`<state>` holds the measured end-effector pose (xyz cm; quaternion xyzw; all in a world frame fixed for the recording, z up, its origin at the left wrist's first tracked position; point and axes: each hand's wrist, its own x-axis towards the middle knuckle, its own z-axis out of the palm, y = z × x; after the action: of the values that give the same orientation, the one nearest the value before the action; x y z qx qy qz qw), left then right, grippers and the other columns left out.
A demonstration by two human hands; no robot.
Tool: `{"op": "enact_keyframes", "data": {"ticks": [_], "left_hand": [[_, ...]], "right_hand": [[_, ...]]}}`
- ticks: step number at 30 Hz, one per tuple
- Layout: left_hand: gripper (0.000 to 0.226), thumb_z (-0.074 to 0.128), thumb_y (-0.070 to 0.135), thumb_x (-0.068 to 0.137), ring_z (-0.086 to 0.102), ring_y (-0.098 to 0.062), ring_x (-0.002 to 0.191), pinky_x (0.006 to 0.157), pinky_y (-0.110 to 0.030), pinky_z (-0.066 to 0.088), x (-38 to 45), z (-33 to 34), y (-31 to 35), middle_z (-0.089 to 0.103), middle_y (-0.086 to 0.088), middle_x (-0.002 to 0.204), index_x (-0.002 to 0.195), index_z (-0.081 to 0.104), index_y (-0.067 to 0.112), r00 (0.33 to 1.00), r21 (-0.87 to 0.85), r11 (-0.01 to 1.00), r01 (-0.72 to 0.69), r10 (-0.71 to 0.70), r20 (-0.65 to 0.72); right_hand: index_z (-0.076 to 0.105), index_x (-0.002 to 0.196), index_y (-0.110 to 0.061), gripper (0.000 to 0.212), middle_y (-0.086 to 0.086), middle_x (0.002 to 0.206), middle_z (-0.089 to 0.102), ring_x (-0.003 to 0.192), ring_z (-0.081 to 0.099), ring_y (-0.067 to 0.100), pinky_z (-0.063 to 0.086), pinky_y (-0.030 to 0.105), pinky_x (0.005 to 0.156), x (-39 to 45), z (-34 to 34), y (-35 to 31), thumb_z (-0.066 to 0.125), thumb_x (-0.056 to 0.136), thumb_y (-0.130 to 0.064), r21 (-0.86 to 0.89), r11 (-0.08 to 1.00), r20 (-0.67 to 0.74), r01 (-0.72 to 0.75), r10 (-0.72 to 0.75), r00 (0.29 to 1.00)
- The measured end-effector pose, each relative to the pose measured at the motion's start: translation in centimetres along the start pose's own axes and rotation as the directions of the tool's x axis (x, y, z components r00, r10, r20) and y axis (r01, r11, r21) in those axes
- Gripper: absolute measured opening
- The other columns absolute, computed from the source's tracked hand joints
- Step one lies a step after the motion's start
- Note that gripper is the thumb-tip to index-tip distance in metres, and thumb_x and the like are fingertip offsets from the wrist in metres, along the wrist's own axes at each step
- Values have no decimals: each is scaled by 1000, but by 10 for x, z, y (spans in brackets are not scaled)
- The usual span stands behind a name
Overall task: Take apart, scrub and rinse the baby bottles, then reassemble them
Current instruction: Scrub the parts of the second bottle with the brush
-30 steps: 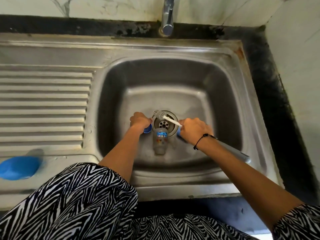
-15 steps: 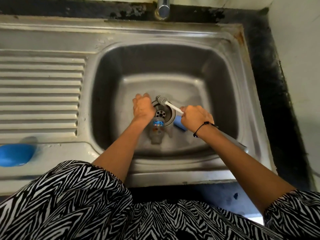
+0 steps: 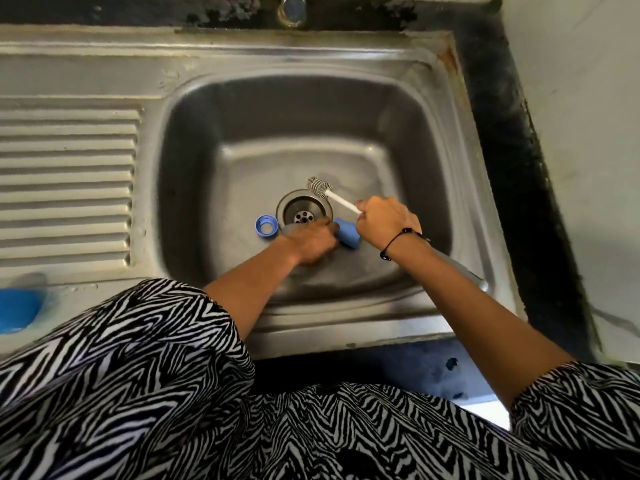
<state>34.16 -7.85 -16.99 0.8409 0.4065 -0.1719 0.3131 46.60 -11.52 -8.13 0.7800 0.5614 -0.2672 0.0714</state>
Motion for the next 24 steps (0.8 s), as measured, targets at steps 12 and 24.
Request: {"op": "enact_keyframes", "data": {"ticks": [12, 24], "left_hand": [[35, 40, 16, 97, 42, -32, 122, 93, -31, 27, -1, 7, 3, 44, -20, 131, 129, 43, 1, 997, 31, 998, -51, 53, -54], [32, 37, -5, 96, 53, -18, 64, 64, -20, 53, -33, -49, -26, 59, -6, 43, 68, 52, -1, 830, -721, -592, -361, -556, 42]], "right_hand": [[61, 119, -20, 35, 14, 111, 61, 96, 57, 33, 40, 30, 71, -3, 1, 0, 41, 91, -14, -11, 1000, -27, 11, -11, 1000], [60, 125, -21, 38, 14, 116, 64, 102, 58, 35, 50, 37, 84, -27, -25, -20, 41, 93, -14, 60, 974, -158, 220, -209, 965]]}}
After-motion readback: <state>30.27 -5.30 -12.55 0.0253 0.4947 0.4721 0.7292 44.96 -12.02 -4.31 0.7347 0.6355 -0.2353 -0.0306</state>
